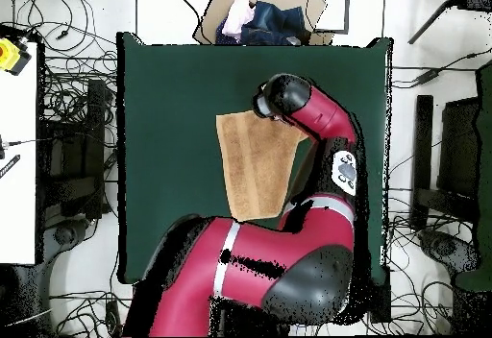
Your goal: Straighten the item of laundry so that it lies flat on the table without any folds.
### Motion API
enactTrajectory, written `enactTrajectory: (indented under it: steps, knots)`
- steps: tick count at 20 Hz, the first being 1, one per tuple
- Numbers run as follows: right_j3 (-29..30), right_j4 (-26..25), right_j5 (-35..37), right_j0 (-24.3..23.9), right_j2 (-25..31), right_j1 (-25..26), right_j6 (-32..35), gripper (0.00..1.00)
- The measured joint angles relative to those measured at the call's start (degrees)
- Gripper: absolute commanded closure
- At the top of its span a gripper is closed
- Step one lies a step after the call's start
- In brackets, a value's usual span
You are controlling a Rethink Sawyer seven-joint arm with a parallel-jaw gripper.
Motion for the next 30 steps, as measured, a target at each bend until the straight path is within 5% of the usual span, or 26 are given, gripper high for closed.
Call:
enactTrajectory:
  steps: [19,20,30]
  knots:
    - [0.49,1.34,-10.26,4.82,-3.78,0.68,0.21,0.0]
    - [0.67,1.33,-11.72,5.84,-5.39,1.05,0.21,1.0]
    - [0.81,1.35,-13.61,6.59,-8.39,1.84,0.21,1.0]
